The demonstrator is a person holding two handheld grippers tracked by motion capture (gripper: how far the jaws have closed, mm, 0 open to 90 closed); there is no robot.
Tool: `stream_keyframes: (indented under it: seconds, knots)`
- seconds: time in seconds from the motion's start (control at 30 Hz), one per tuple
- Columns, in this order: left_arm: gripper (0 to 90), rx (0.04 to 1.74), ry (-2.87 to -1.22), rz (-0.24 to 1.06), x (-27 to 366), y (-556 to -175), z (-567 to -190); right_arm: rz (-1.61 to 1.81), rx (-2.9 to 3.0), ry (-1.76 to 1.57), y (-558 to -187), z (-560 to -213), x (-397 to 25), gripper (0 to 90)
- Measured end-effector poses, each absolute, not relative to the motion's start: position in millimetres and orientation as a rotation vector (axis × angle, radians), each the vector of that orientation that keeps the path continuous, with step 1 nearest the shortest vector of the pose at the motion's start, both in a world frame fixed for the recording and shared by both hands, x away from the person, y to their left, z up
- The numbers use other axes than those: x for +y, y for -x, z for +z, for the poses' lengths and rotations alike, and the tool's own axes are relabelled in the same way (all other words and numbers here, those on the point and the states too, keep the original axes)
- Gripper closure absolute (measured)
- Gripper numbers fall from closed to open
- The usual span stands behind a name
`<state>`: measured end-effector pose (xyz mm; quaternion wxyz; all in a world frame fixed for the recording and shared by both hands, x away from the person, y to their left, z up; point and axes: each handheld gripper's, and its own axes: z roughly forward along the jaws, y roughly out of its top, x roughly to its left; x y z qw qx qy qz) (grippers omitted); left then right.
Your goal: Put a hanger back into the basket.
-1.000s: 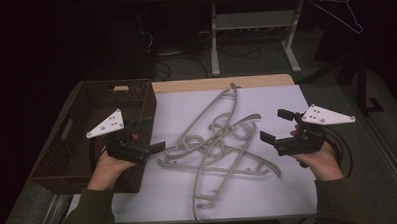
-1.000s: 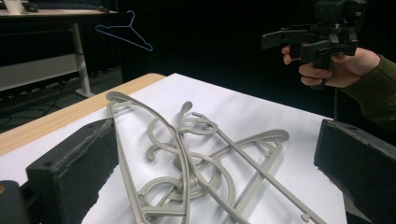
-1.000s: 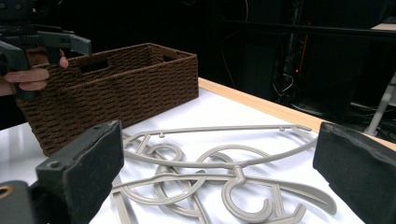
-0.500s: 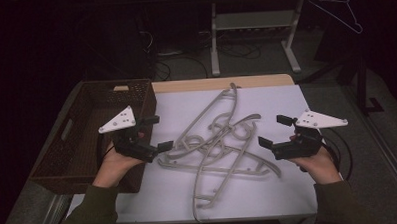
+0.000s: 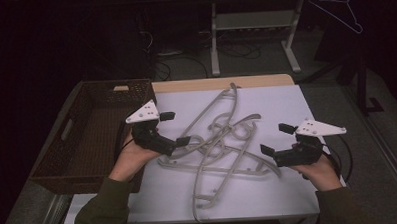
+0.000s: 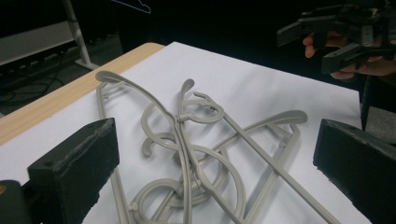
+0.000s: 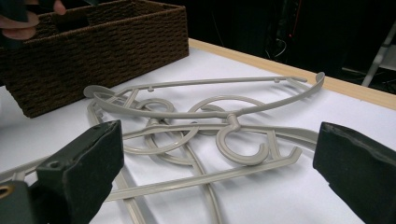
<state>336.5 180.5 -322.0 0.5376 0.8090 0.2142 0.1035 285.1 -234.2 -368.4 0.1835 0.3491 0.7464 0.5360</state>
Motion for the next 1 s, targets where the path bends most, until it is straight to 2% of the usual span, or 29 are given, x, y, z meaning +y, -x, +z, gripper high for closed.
stream_keyframes:
  seconds: [0.37,1.0]
  knots:
    - [8.1,0.539,-2.007,0.219,147,-360,-336,1.512,2.11,-0.992,-286,-372,-233,1.3]
    - [36.8,0.606,-2.163,0.173,111,-393,-379,1.515,2.096,-1.009,-288,-373,-237,1.3]
